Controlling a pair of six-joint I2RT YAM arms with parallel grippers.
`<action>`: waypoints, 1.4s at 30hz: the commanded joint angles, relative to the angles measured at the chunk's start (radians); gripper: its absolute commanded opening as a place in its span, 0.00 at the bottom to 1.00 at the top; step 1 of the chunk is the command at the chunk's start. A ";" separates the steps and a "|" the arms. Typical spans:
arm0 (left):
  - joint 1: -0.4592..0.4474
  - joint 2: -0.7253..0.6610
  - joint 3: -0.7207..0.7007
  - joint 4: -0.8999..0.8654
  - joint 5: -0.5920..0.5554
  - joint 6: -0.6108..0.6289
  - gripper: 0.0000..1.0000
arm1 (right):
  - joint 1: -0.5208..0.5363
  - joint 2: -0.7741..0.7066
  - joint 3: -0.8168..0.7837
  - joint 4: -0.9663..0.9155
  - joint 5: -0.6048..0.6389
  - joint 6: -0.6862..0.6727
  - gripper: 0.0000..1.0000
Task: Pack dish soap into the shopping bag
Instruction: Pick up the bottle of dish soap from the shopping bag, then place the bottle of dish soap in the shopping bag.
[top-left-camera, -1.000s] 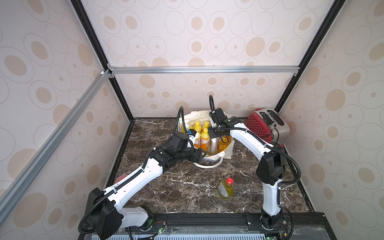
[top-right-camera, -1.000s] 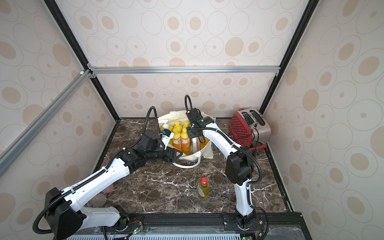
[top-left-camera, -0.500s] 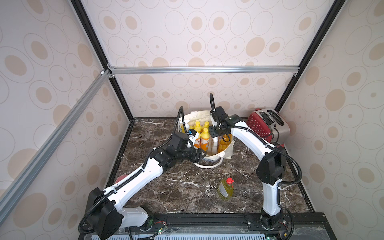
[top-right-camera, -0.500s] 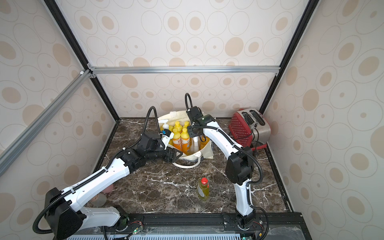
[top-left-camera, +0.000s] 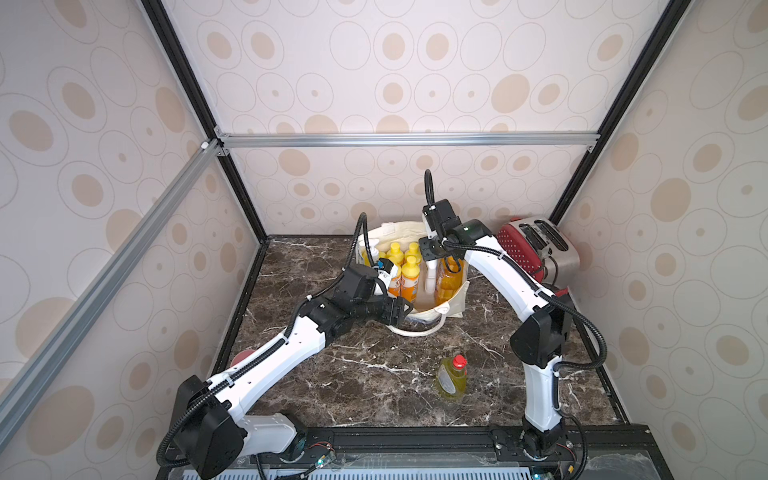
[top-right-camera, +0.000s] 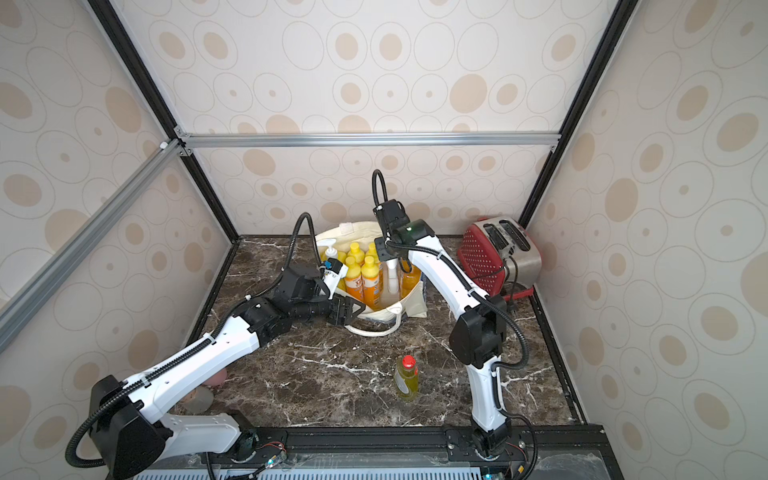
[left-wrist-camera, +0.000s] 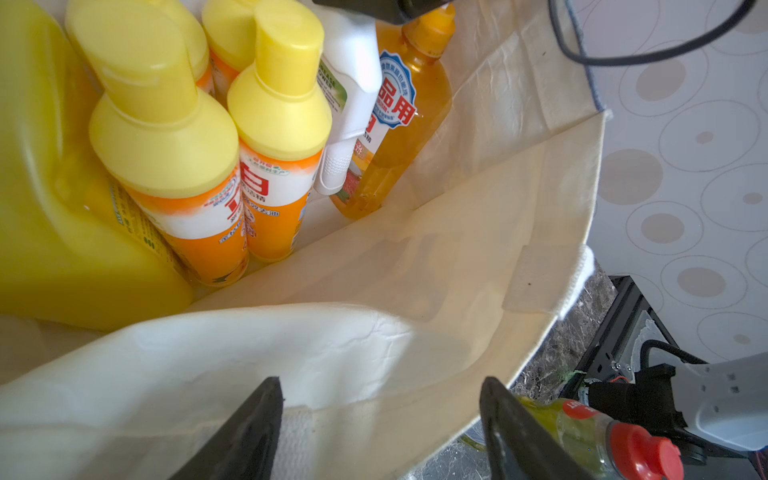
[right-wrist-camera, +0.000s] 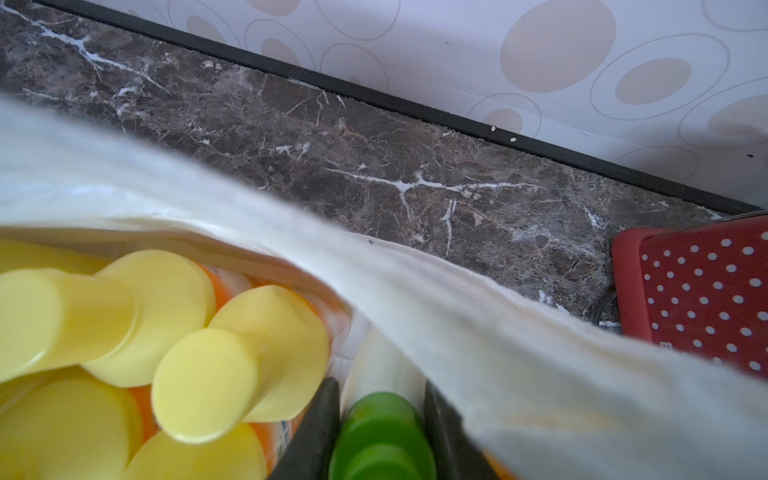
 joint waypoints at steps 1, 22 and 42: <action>-0.010 0.003 -0.005 -0.049 0.013 0.011 0.74 | -0.016 0.010 0.047 0.074 0.087 0.018 0.05; -0.011 0.017 -0.014 -0.048 0.025 0.019 0.74 | -0.015 -0.015 -0.177 0.259 0.134 0.158 0.13; -0.011 -0.081 0.049 -0.116 -0.066 0.024 0.73 | 0.025 -0.143 -0.347 0.318 0.117 0.141 0.04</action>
